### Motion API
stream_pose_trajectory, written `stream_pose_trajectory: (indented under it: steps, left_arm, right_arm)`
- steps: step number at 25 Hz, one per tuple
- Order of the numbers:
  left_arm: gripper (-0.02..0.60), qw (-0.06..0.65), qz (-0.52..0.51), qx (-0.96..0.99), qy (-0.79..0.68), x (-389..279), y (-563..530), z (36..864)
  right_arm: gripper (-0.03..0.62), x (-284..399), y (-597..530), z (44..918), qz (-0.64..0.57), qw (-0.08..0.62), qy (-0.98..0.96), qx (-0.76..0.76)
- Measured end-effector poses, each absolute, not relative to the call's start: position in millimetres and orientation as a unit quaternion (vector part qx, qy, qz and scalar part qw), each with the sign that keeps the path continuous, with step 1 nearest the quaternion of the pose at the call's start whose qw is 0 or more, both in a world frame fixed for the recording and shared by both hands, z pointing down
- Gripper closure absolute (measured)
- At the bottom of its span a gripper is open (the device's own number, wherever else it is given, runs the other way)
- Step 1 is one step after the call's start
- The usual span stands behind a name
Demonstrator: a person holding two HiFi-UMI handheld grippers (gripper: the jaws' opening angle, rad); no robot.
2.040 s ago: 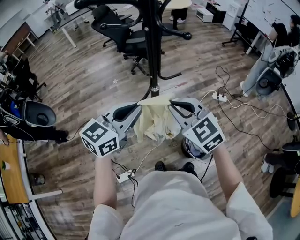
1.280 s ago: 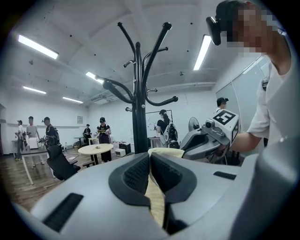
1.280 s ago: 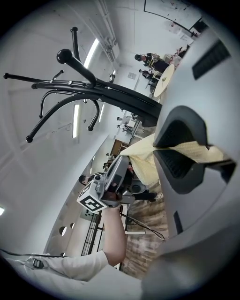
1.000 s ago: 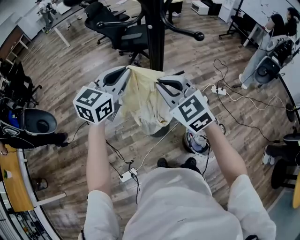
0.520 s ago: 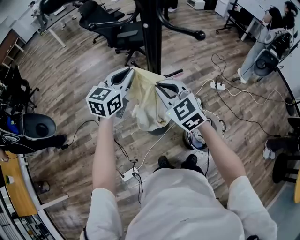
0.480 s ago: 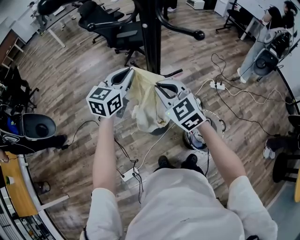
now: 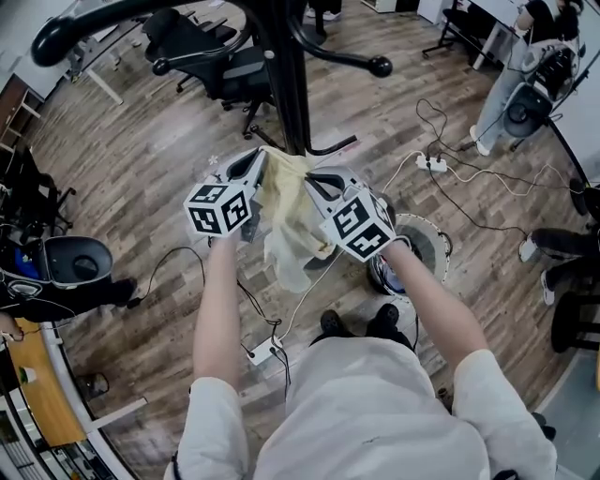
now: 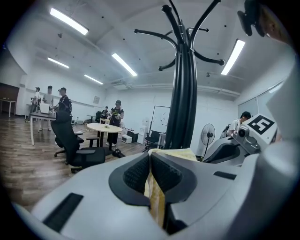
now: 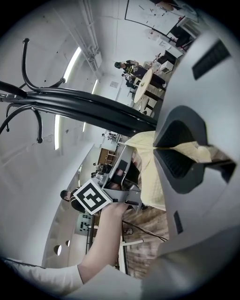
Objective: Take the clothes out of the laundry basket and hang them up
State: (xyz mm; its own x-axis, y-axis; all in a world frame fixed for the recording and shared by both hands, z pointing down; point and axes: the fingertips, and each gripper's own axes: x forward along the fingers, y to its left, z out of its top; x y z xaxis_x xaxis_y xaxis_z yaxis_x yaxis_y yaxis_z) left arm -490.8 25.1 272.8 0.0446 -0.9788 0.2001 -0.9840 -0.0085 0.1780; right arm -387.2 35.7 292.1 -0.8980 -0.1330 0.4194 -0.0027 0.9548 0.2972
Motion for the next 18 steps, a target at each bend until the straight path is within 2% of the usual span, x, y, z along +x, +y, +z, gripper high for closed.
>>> stream_pose_trajectory:
  steps: [18]
  left_arm:
    - [0.553, 0.214, 0.009, 0.695, -0.686, -485, 34, 349]
  right_arm:
    - [0.574, -386, 37, 343, -0.096, 0.254, -0.962, 0.041]
